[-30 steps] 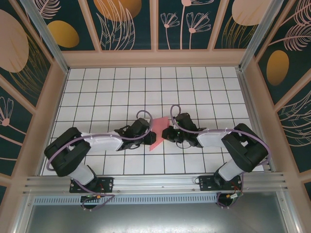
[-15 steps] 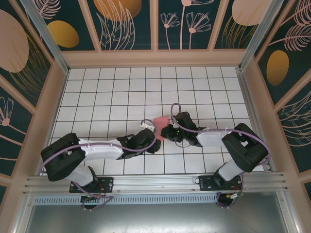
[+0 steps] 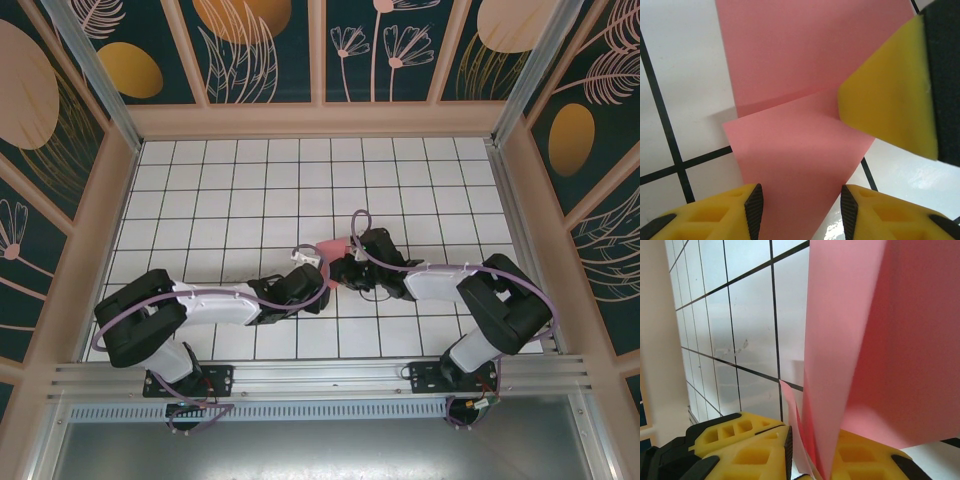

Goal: Fold a paper plane with a square sheet of paper (pick it up from the middle)
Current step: Fourth fold the wing at the center of the table.

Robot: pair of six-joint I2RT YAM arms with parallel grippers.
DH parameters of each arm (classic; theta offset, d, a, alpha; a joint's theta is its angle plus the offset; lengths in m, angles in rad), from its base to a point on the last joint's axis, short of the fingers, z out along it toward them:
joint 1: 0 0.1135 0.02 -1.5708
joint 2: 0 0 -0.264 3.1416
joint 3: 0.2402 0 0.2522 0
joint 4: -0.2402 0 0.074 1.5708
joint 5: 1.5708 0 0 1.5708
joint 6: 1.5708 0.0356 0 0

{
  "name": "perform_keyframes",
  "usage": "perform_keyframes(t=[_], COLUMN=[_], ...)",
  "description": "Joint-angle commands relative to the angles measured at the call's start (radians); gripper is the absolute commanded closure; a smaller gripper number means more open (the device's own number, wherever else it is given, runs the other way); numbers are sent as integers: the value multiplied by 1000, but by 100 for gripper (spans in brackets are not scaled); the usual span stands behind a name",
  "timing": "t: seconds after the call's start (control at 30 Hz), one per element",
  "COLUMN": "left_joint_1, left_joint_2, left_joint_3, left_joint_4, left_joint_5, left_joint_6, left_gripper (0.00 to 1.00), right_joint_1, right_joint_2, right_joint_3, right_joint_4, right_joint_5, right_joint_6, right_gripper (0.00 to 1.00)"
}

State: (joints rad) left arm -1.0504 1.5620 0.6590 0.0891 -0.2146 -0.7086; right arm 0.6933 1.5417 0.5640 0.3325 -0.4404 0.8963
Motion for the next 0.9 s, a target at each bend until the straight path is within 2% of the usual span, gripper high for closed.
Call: perform_keyframes(t=[0.0,0.33,0.5,0.87], left_joint_1=[-11,-23,-29,-30], left_joint_2=[16,-94,-45,48], left_joint_3=[31,-27,-11,36], left_joint_4=[-51,-2,10,-22], left_joint_5=[-41,-34,-3,-73], left_joint_6=[9,4,8,-29], left_gripper=[53,50,50,53], right_joint_1=[-8,-9,-9,-9], right_joint_2=[-28,-11,-15,-19], right_joint_3=[25,37,27,35], right_joint_4=[11,-8,16,14], right_joint_5=[-18,-11,-11,-12], right_joint_6=[7,18,45,50], right_gripper=[78,89,90,90])
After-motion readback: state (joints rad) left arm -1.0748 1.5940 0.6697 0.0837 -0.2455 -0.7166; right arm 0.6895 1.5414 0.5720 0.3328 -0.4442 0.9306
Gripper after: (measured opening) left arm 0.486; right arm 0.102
